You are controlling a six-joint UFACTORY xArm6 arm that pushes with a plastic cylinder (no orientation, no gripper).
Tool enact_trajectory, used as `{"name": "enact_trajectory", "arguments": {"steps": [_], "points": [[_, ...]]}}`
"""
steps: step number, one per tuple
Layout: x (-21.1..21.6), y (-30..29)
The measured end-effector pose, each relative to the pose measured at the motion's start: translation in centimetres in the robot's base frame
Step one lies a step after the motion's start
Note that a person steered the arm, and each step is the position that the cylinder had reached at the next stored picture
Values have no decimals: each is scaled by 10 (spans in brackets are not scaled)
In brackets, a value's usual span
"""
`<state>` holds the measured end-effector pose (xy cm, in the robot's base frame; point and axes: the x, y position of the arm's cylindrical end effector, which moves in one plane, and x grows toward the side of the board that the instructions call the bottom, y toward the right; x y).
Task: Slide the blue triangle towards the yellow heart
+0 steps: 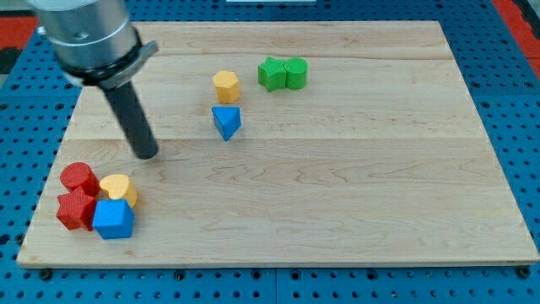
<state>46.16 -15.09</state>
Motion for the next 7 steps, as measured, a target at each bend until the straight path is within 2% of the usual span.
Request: {"name": "enact_trajectory", "arguments": {"steps": [1, 2, 3, 4, 6, 7], "points": [[-15, 6], [-50, -7], [-83, 21], [-77, 80], [25, 87], [-2, 94]]}}
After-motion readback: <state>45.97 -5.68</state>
